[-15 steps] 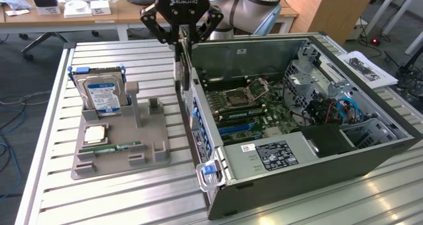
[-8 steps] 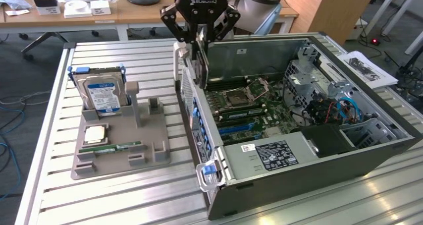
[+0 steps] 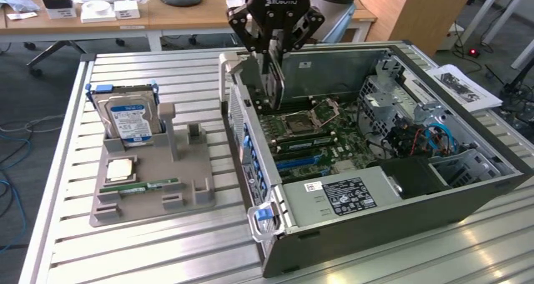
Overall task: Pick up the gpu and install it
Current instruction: 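Pick up the gpu and move the gpu toward the slot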
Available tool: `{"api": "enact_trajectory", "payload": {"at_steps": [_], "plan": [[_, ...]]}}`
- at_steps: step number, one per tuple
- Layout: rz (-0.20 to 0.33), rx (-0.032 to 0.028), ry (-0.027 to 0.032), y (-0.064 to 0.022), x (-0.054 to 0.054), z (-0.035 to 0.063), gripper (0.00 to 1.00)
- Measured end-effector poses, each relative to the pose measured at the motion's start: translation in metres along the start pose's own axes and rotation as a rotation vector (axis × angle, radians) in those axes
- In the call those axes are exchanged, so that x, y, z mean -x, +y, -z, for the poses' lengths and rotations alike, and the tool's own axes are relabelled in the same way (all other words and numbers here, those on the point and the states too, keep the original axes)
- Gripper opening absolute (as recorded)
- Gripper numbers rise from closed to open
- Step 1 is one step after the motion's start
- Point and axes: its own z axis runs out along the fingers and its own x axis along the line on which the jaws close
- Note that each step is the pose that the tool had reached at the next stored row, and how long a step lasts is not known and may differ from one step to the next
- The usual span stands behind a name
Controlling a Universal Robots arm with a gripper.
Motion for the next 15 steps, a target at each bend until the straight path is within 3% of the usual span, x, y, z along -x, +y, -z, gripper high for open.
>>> {"api": "enact_trajectory", "payload": {"at_steps": [15], "plan": [[0.000,0.0094,0.0004,0.0033,0.066,-0.0018,0.27]]}}
